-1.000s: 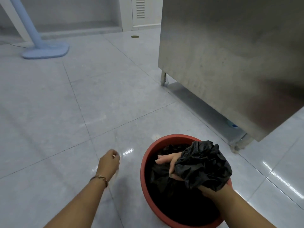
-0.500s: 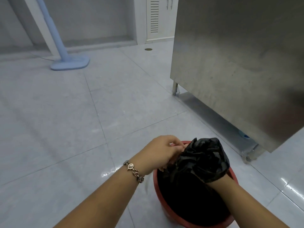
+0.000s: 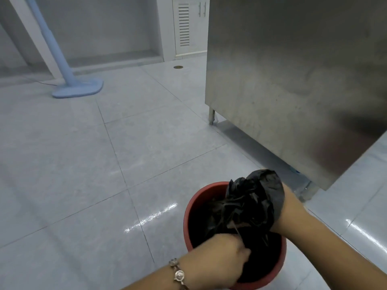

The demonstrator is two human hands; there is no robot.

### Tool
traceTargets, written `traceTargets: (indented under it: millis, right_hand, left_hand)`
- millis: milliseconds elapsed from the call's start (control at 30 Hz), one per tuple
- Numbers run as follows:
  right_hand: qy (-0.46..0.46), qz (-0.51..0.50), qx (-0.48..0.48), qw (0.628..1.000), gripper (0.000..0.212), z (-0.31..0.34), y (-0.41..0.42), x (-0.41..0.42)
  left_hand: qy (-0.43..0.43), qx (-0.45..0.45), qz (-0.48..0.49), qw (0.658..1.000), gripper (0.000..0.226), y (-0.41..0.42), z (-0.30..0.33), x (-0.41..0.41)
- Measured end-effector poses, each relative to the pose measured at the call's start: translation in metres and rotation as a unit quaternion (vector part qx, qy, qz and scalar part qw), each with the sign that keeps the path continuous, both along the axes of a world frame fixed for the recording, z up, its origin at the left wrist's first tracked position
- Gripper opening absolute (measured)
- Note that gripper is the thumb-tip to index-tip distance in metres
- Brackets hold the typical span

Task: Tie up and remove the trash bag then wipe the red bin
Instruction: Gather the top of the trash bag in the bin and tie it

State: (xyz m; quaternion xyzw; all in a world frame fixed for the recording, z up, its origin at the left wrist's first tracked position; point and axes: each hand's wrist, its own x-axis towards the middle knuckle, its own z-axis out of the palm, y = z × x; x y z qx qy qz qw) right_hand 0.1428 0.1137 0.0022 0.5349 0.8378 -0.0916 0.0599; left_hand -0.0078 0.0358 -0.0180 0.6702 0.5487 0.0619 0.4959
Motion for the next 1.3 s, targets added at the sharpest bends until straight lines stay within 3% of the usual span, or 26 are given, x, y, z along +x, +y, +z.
traceTargets:
  millis: [100, 167, 300, 433, 567, 667, 800, 1000, 1167, 1233, 1300]
  right_hand:
    - [-0.168, -0.016, -0.147, 0.975, 0.026, 0.014, 0.0, 0.011]
    - [-0.163, 0.011, -0.202, 0.966, 0.017, 0.026, 0.001, 0.016]
    - [0.076, -0.074, -0.358, 0.928, 0.009, 0.03, -0.011, 0.031]
    - [0.278, -0.15, -0.373, 0.872, 0.021, 0.018, -0.024, 0.047]
    - [0.416, -0.225, -0.407, 0.782, 0.025, 0.018, -0.032, 0.055]
    - [0.455, -0.206, -0.411, 0.763, 0.028, 0.013, -0.039, 0.051]
    - [0.544, -0.24, -0.384, 0.706, 0.022, 0.0, -0.05, 0.038]
    - [0.597, -0.264, -0.342, 0.676, 0.016, -0.014, -0.054, 0.026]
    - [0.651, -0.293, -0.332, 0.617, 0.015, -0.017, -0.053, 0.025]
    - [0.653, -0.304, -0.331, 0.61, 0.01, -0.018, -0.054, 0.024]
    - [0.647, -0.299, -0.338, 0.615, 0.008, -0.018, -0.055, 0.024]
  left_hand:
    - [-0.19, -0.116, 0.088, 0.971, 0.025, 0.005, -0.001, 0.025]
    - [-0.28, -0.118, 0.145, 0.942, 0.028, 0.011, 0.004, 0.032]
    - [-0.368, -0.086, 0.236, 0.895, 0.027, 0.025, 0.011, 0.032]
    - [-0.362, -0.091, 0.292, 0.881, 0.03, 0.03, 0.007, 0.027]
    - [-0.363, -0.132, 0.265, 0.883, 0.028, 0.019, 0.011, 0.028]
    - [-0.358, -0.126, 0.266, 0.886, 0.022, 0.011, 0.01, 0.031]
    - [-0.293, -0.038, 0.274, 0.915, 0.028, 0.007, 0.005, 0.036]
    - [-0.279, -0.049, 0.246, 0.927, 0.027, 0.008, 0.009, 0.035]
    - [-0.228, -0.005, 0.136, 0.964, 0.009, 0.01, 0.002, 0.033]
    - [-0.214, -0.007, 0.1, 0.972, 0.027, 0.013, 0.005, 0.029]
    - [-0.173, 0.012, 0.073, 0.982, 0.019, 0.015, 0.008, 0.024]
